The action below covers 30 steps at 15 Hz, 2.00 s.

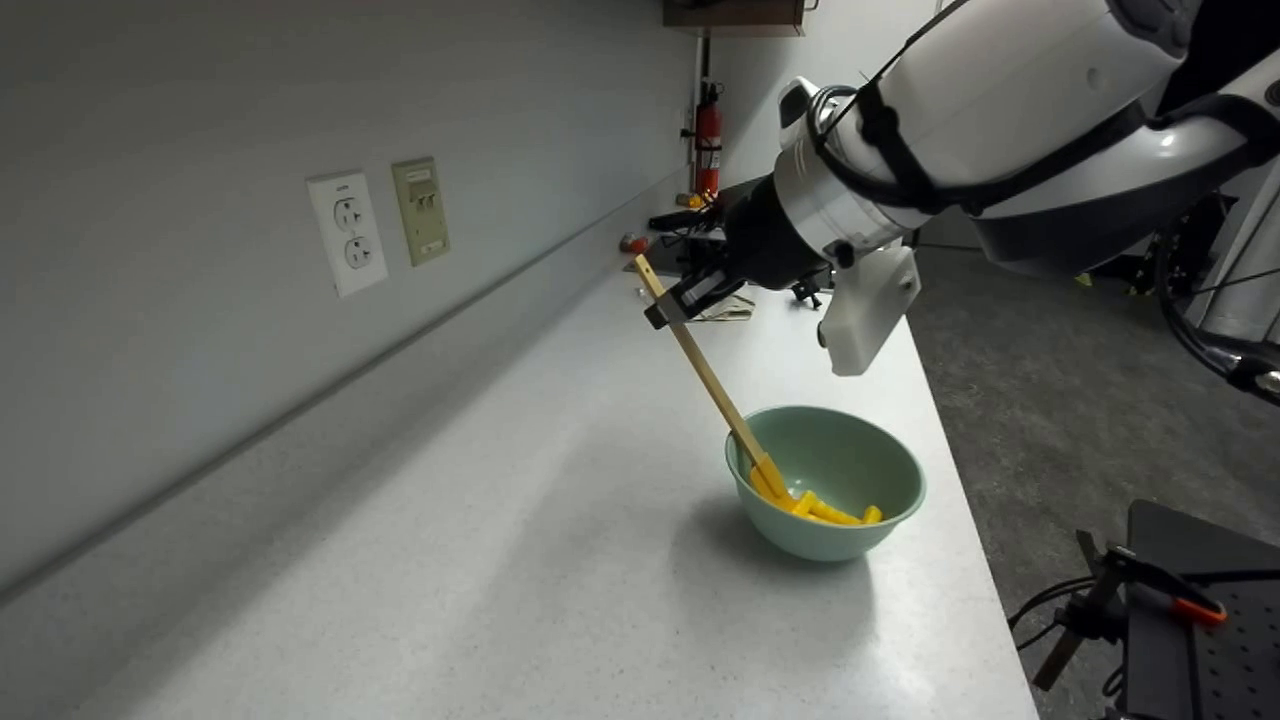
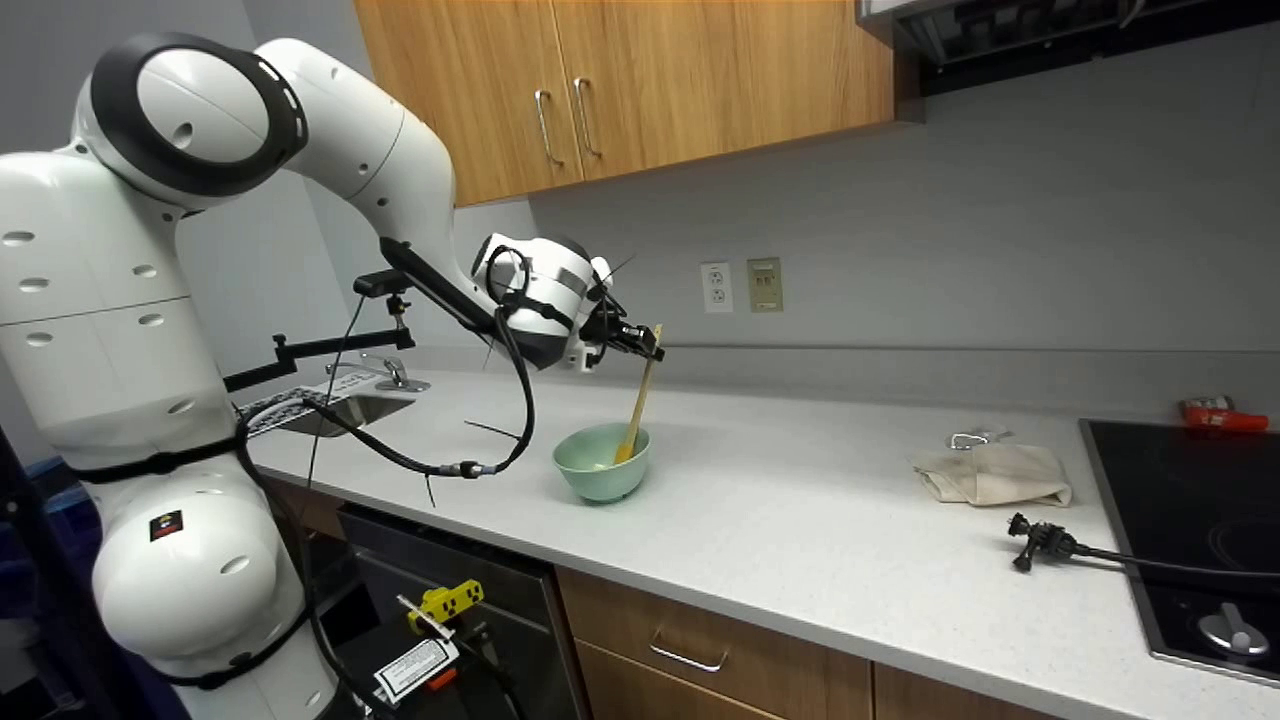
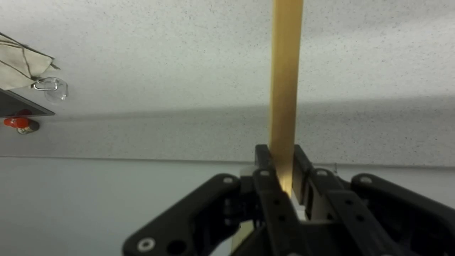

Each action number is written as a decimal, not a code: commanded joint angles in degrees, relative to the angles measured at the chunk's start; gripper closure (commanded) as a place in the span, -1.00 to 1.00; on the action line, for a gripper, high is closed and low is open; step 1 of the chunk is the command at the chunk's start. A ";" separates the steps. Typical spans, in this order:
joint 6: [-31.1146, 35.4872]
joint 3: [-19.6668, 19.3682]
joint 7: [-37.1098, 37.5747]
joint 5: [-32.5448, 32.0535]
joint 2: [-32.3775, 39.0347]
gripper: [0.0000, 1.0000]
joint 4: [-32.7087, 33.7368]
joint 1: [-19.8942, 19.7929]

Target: Use the wooden spatula to stir the contents in the blue bowl

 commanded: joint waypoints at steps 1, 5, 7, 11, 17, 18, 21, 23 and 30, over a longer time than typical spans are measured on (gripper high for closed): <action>1.34 -0.14 -1.91 0.48 -0.08 0.92 -0.01 -0.22; 2.62 -0.23 -3.82 1.16 0.08 0.92 -0.20 -0.37; 5.13 -0.37 -6.48 2.90 0.43 0.92 -0.67 -0.62; 9.70 -0.54 -11.93 5.87 1.31 0.92 -1.35 -1.25; 19.05 0.25 -23.09 15.65 4.24 0.92 -4.36 -2.71; 18.94 0.17 -22.88 15.60 4.18 0.92 -4.10 -2.61; 17.50 -0.97 -20.01 12.76 3.02 0.92 -1.40 -1.89; 17.12 -1.53 -19.38 11.52 2.54 0.92 0.19 -1.72; 16.78 -2.81 -16.67 7.98 2.31 0.92 4.22 -1.45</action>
